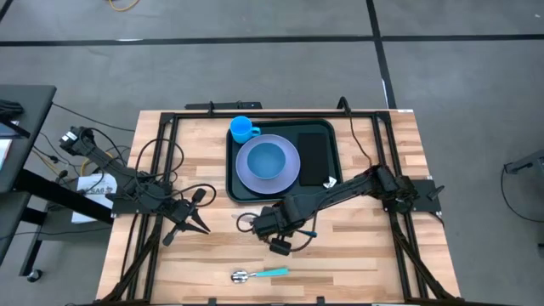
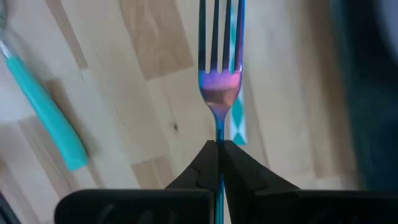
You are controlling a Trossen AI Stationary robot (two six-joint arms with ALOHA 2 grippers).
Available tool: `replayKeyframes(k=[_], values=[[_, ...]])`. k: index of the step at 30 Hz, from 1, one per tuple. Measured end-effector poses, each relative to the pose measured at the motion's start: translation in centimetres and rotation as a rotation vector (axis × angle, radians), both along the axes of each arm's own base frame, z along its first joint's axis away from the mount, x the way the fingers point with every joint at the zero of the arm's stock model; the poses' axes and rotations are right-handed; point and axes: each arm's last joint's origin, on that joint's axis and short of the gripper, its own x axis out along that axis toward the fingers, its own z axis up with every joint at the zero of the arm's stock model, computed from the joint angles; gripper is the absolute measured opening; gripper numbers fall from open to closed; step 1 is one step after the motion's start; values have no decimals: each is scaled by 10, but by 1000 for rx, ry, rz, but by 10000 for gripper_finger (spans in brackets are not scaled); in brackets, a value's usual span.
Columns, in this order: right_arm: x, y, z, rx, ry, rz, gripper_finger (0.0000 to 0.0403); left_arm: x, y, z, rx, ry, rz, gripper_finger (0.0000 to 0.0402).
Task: Set up tray
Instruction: Put the blue fork on the black napkin
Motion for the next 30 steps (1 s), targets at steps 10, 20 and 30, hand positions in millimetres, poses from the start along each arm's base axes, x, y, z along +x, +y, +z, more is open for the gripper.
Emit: replayKeyframes(k=[10, 20, 30], values=[[-42, -20, 73, -96, -63, -186, 5, 0, 0, 0, -1, 0, 0, 15], [-81, -77, 105, -112, -99, -515, 5, 0, 0, 1, -8, -3, 2, 15], [-120, -182, 63, -45, -205, -921, 5, 0, -1, 0, -10, 2, -24, 15]])
